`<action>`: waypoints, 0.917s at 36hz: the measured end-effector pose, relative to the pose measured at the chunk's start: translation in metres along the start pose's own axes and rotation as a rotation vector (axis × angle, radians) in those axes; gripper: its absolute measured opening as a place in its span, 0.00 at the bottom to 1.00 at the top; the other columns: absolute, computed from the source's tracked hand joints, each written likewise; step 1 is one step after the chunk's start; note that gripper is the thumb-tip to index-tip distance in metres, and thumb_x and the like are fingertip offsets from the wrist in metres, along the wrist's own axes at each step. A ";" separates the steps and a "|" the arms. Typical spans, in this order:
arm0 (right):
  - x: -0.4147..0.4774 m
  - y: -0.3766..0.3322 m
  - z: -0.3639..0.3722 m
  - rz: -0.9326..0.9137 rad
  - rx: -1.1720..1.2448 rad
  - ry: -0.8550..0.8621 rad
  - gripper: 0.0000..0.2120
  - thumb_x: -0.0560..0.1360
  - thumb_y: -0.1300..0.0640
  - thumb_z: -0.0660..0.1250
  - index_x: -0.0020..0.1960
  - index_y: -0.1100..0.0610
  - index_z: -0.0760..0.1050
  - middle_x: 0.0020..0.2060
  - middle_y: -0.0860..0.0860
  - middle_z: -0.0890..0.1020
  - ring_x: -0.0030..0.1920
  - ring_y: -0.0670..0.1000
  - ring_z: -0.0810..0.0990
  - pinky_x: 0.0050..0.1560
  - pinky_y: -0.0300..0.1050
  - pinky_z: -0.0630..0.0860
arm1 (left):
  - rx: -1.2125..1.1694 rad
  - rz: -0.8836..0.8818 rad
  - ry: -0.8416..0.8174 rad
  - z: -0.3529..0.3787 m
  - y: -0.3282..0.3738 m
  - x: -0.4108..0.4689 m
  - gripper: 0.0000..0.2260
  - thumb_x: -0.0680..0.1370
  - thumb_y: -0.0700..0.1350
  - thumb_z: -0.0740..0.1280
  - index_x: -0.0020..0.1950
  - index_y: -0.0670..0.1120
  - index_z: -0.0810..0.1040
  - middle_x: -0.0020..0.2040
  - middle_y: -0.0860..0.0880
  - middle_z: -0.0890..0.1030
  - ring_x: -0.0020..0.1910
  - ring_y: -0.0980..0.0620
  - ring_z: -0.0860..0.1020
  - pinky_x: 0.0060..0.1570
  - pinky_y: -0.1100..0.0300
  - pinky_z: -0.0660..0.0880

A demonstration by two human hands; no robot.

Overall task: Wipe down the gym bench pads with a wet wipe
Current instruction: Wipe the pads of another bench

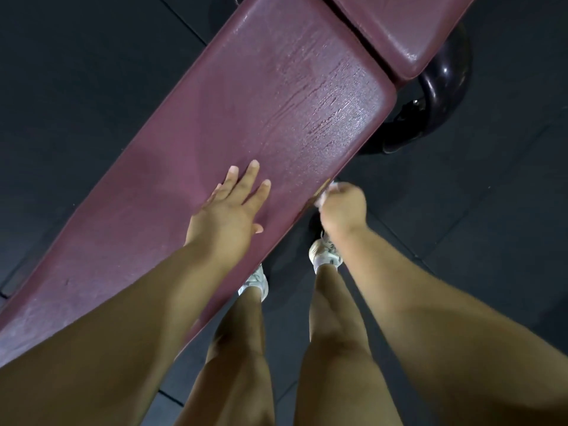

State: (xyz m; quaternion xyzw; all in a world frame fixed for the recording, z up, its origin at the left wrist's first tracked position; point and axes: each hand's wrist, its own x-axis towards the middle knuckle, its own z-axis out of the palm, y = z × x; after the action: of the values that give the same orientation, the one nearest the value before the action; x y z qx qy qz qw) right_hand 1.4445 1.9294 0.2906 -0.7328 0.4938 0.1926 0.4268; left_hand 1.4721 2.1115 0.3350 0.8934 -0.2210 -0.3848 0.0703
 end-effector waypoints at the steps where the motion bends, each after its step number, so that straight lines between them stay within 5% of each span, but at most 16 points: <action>1: 0.014 -0.006 -0.005 -0.014 0.002 0.051 0.14 0.77 0.65 0.56 0.34 0.61 0.73 0.34 0.58 0.77 0.37 0.54 0.75 0.41 0.46 0.71 | 0.000 0.015 0.003 0.001 -0.001 0.002 0.31 0.81 0.52 0.58 0.77 0.56 0.41 0.70 0.58 0.27 0.75 0.51 0.37 0.72 0.59 0.48; 6: 0.042 -0.030 -0.021 -0.017 0.005 0.143 0.17 0.79 0.63 0.56 0.33 0.52 0.63 0.32 0.48 0.70 0.32 0.45 0.69 0.36 0.40 0.69 | -0.072 0.034 0.029 0.006 -0.004 0.003 0.32 0.81 0.49 0.60 0.77 0.55 0.43 0.74 0.57 0.32 0.75 0.51 0.36 0.71 0.59 0.40; 9: 0.013 -0.015 -0.001 -0.055 -0.047 0.187 0.18 0.79 0.63 0.55 0.31 0.55 0.67 0.28 0.48 0.71 0.29 0.47 0.70 0.31 0.38 0.66 | -0.100 0.025 0.060 0.008 -0.002 0.002 0.32 0.80 0.47 0.61 0.77 0.55 0.45 0.76 0.56 0.35 0.75 0.51 0.36 0.72 0.58 0.40; 14: -0.060 0.037 0.041 0.000 -0.117 -0.162 0.14 0.76 0.66 0.57 0.33 0.59 0.71 0.27 0.53 0.73 0.28 0.51 0.71 0.28 0.39 0.64 | -0.153 0.065 0.085 0.009 -0.007 0.001 0.32 0.79 0.46 0.64 0.77 0.53 0.50 0.77 0.55 0.39 0.76 0.51 0.39 0.72 0.58 0.40; 18: -0.077 0.048 0.047 -0.043 -0.167 -0.265 0.14 0.77 0.64 0.57 0.34 0.59 0.71 0.32 0.58 0.77 0.32 0.53 0.72 0.33 0.41 0.67 | -0.201 0.047 0.114 0.009 -0.016 -0.015 0.28 0.79 0.43 0.63 0.76 0.52 0.56 0.78 0.57 0.44 0.76 0.57 0.42 0.70 0.61 0.52; 23: -0.041 0.014 0.017 -0.043 -0.161 -0.077 0.17 0.78 0.62 0.57 0.33 0.50 0.63 0.32 0.48 0.70 0.32 0.45 0.67 0.39 0.38 0.68 | -0.214 -0.026 0.273 0.036 -0.036 -0.066 0.25 0.73 0.40 0.72 0.69 0.46 0.72 0.75 0.50 0.62 0.74 0.46 0.58 0.64 0.45 0.68; 28: -0.050 0.019 0.033 -0.125 -0.061 0.078 0.15 0.81 0.58 0.54 0.37 0.57 0.69 0.32 0.50 0.74 0.31 0.46 0.69 0.30 0.36 0.64 | -0.116 -0.239 0.138 0.057 -0.052 -0.110 0.25 0.78 0.52 0.64 0.74 0.54 0.62 0.77 0.55 0.52 0.74 0.50 0.50 0.65 0.47 0.67; 33: -0.108 0.063 0.078 -0.175 -0.098 -0.024 0.13 0.81 0.58 0.53 0.46 0.61 0.73 0.46 0.59 0.79 0.42 0.55 0.76 0.40 0.38 0.66 | -0.045 -0.238 0.011 0.075 -0.060 -0.128 0.29 0.81 0.54 0.57 0.77 0.56 0.45 0.77 0.56 0.37 0.76 0.50 0.40 0.70 0.52 0.60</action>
State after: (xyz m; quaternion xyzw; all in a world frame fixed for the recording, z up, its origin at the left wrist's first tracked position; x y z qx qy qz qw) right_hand 1.3521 2.0436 0.2954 -0.7906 0.4127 0.1873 0.4117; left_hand 1.3610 2.2262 0.3490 0.9135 -0.1043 -0.3905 0.0453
